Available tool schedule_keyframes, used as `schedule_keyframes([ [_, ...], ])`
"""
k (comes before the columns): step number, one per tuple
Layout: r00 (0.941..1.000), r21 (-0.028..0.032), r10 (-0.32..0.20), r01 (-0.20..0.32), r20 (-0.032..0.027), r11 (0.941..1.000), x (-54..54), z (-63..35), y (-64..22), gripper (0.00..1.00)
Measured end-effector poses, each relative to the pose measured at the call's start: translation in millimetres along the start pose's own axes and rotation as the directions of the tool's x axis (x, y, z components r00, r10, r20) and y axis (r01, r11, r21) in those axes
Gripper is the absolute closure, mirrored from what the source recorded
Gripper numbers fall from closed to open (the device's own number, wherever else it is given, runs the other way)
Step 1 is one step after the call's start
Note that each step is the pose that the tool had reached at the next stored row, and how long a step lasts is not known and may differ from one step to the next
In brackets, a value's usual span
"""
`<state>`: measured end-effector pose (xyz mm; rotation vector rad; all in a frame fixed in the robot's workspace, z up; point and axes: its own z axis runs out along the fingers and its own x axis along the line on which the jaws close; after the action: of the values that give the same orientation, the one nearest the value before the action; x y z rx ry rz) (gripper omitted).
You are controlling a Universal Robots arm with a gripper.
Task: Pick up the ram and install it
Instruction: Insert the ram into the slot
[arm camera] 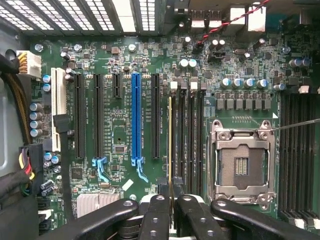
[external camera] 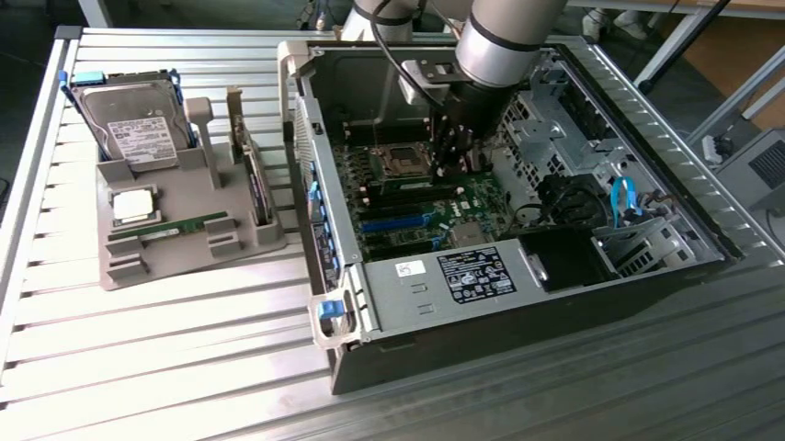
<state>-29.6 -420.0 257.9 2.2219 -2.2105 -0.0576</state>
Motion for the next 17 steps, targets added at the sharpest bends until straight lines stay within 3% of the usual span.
schedule_keyframes([
  [3, 1.0000, 0.0001, 0.000, 0.000, 0.0003, 1.0000, 0.6, 2.7, 4.7, 0.89],
  [14, 1.0000, 0.0000, 0.000, 0.000, 0.0000, 1.0000, -4.9, 19.0, 6.6, 0.89],
  [15, 1.0000, 0.0000, 0.000, 0.000, 0.0001, 1.0000, -8.8, 24.8, 8.5, 0.89],
  [17, 1.0000, -0.0001, 0.000, 0.000, 0.0000, 1.0000, -8.8, 24.8, 8.5, 0.89],
])
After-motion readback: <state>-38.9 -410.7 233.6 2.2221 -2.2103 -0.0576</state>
